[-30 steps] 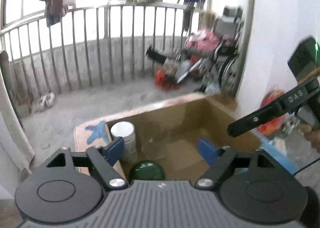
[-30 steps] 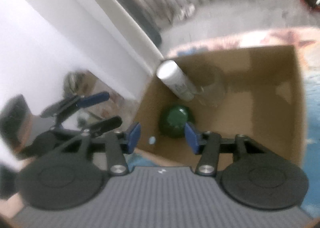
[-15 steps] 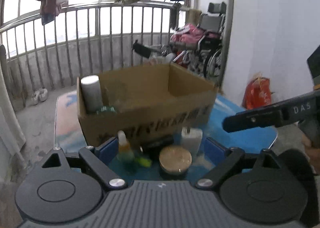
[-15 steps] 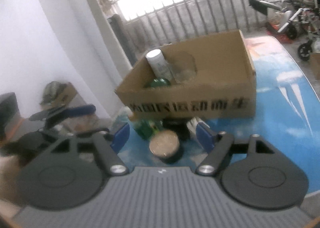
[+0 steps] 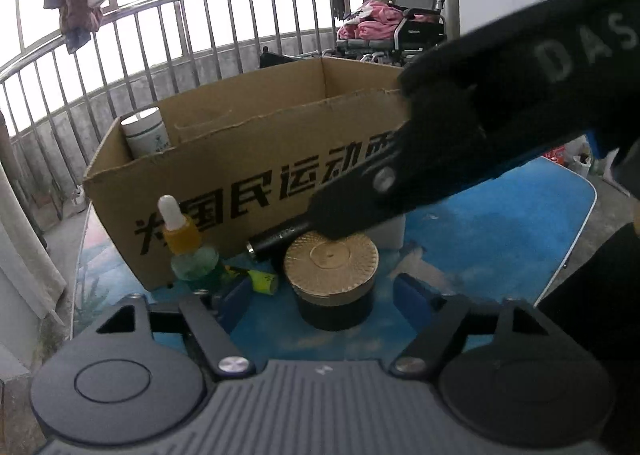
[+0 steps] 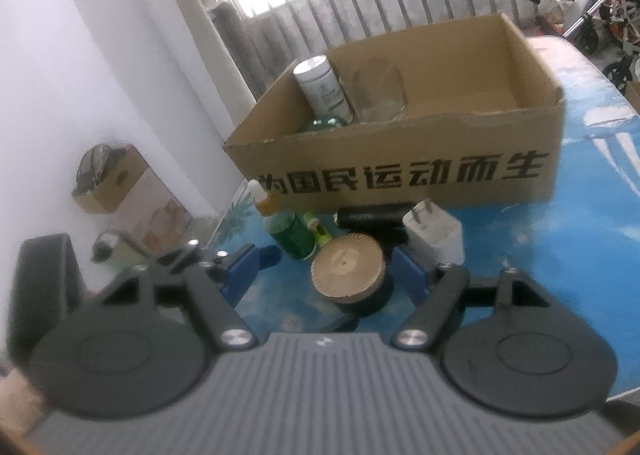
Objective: Organize rigid objects
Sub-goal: 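Withdraw the right tool and move it toward the gold-lidded jar, then grasp the gold-lidded round jar with the right tool, then carry the gold-lidded jar into the box and open the right tool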
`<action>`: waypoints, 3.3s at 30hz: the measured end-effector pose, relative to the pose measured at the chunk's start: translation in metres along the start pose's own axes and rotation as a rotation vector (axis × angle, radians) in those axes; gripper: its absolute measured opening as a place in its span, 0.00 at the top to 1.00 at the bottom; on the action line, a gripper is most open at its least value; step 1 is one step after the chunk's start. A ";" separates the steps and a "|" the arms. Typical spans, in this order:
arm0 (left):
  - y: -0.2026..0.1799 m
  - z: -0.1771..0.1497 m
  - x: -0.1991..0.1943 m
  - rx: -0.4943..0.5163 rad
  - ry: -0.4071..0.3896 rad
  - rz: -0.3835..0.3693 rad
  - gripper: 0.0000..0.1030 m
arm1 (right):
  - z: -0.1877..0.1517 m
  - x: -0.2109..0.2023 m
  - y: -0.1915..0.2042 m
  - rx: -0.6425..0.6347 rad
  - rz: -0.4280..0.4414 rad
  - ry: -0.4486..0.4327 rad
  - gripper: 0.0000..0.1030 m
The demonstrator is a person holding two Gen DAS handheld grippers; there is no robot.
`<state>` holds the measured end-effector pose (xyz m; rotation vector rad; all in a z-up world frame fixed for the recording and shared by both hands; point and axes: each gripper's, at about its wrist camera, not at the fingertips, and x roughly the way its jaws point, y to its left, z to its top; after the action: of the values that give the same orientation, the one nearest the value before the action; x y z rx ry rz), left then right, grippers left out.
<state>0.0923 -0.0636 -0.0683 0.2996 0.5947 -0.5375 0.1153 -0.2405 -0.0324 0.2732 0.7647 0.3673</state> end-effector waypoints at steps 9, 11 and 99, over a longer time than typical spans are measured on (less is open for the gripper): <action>0.005 -0.005 0.012 -0.020 -0.016 -0.026 0.38 | -0.003 0.032 0.001 -0.007 -0.039 0.076 0.32; 0.007 -0.005 0.016 -0.026 -0.018 -0.037 0.39 | -0.004 0.036 -0.001 -0.001 -0.037 0.084 0.33; 0.149 0.160 0.189 -0.305 0.575 -0.218 0.18 | 0.197 0.170 -0.109 0.213 0.059 0.450 0.54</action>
<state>0.3792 -0.0815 -0.0388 0.0940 1.2637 -0.5612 0.3936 -0.2890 -0.0422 0.4207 1.2433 0.4091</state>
